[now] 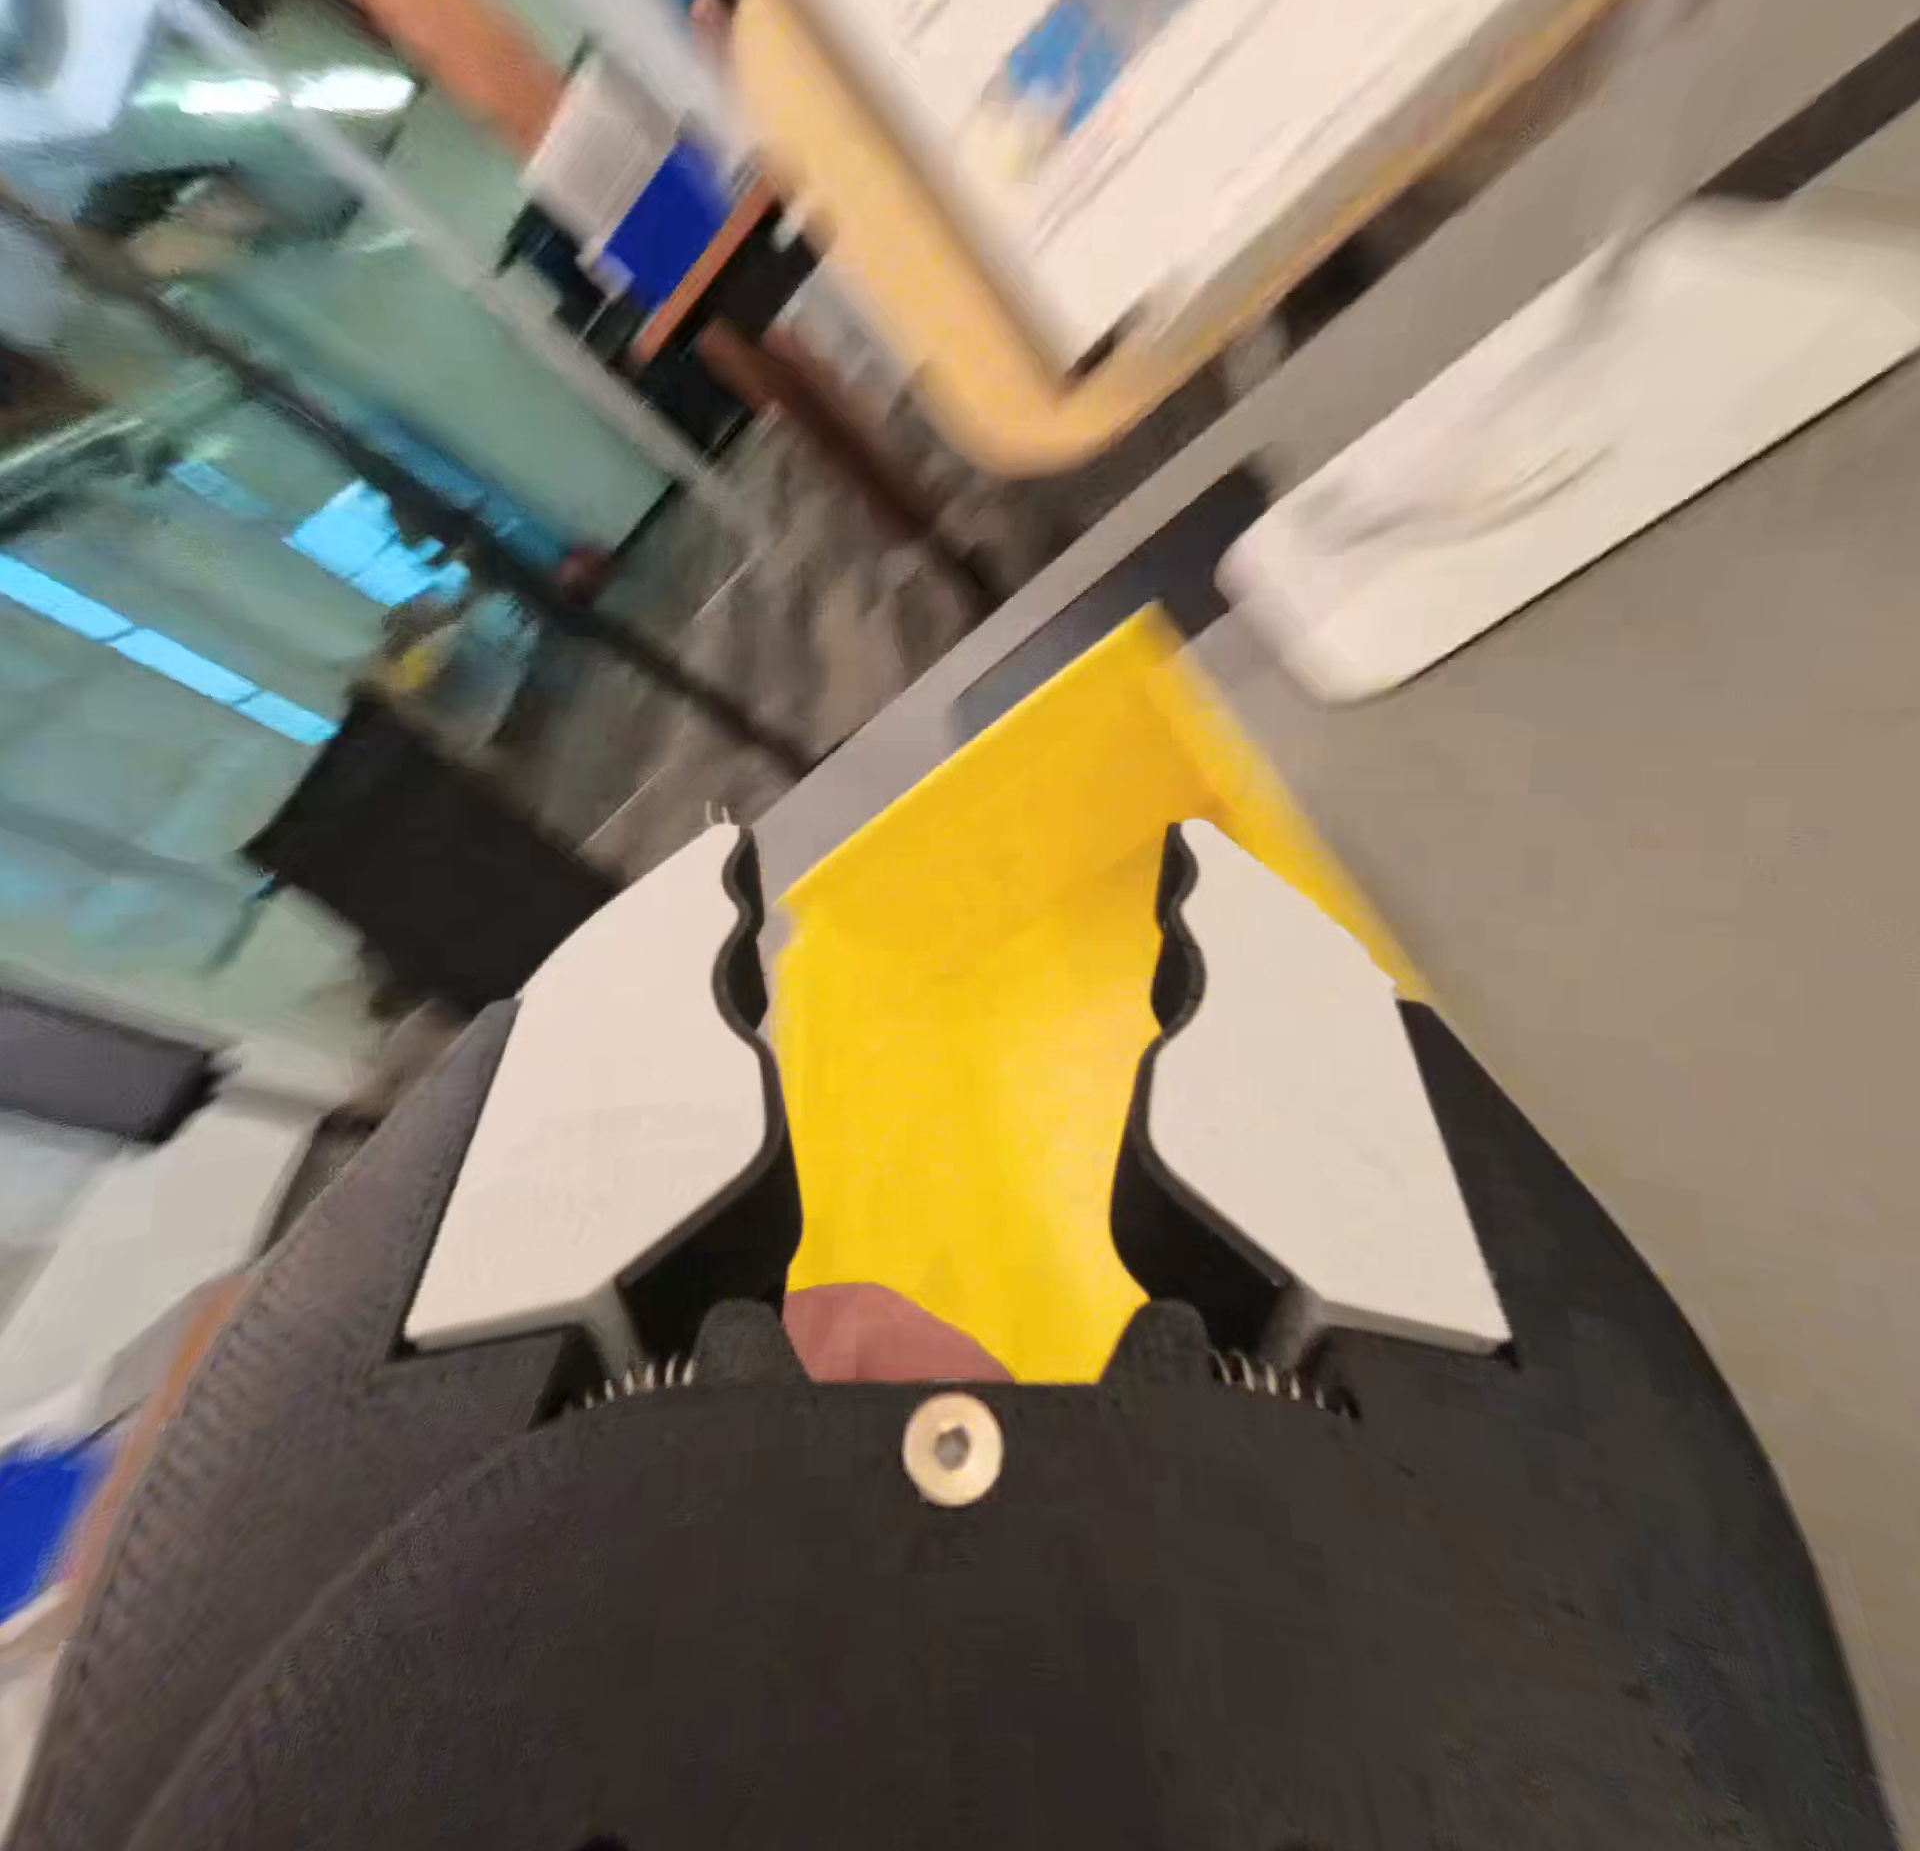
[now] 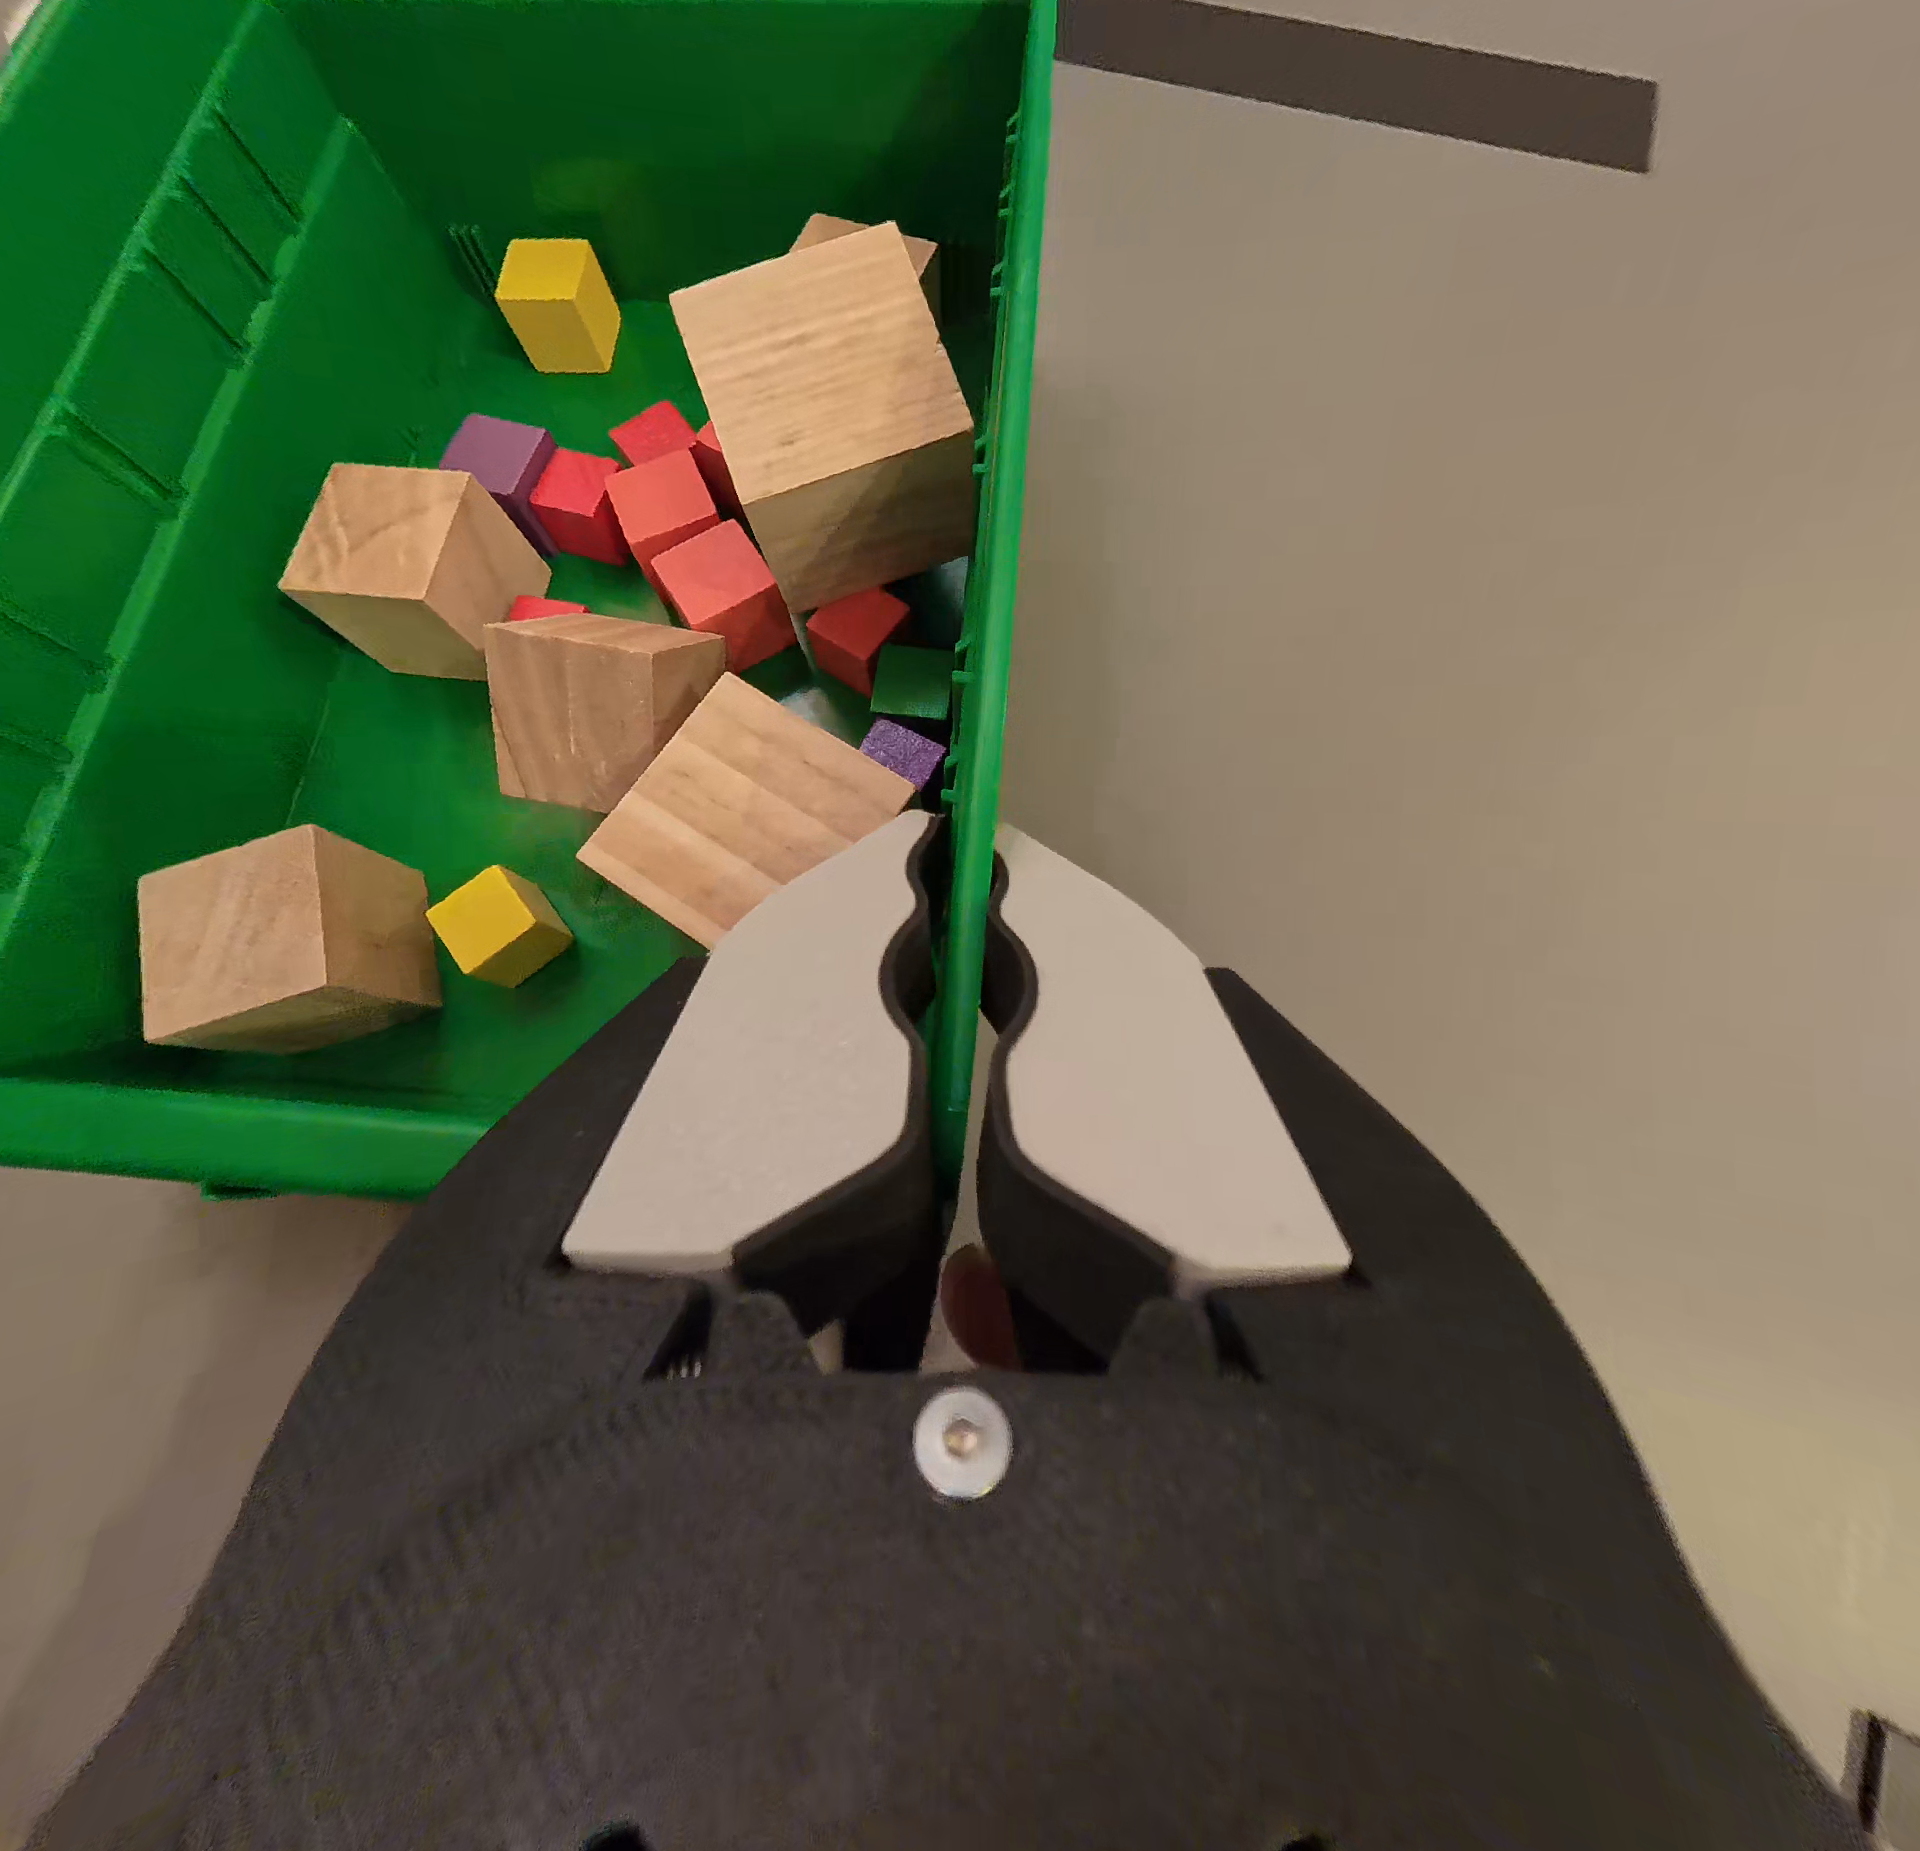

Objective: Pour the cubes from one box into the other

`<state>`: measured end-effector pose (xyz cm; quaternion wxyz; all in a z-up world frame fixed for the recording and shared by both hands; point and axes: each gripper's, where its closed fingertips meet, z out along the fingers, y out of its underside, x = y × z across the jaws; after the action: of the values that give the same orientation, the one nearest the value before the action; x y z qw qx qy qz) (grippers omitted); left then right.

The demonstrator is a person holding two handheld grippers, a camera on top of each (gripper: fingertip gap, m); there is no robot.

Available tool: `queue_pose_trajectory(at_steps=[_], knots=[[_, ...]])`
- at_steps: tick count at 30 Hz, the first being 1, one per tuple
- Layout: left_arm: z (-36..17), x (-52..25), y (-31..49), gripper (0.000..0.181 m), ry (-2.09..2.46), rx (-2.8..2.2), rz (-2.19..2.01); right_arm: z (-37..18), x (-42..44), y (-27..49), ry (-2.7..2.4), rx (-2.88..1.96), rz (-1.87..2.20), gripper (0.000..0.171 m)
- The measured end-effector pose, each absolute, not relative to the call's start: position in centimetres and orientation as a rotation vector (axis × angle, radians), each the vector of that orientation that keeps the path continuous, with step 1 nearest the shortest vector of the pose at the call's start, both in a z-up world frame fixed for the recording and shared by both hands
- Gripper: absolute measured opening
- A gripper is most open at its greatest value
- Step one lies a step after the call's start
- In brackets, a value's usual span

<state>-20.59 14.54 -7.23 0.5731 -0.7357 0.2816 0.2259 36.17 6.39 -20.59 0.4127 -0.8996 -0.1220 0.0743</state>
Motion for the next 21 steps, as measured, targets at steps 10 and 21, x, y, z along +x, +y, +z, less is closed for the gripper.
queue_pose_trajectory(at_steps=[10,21], knots=[[-19.5,-41.1,13.6,0.094,0.311,-2.458,0.177,-20.6,32.5,6.7,-0.499,-2.266,0.279,0.000],[-23.0,-38.3,12.7,0.004,0.393,-2.492,-0.146,-20.6,27.5,8.2,-0.626,-2.266,0.366,0.001]])
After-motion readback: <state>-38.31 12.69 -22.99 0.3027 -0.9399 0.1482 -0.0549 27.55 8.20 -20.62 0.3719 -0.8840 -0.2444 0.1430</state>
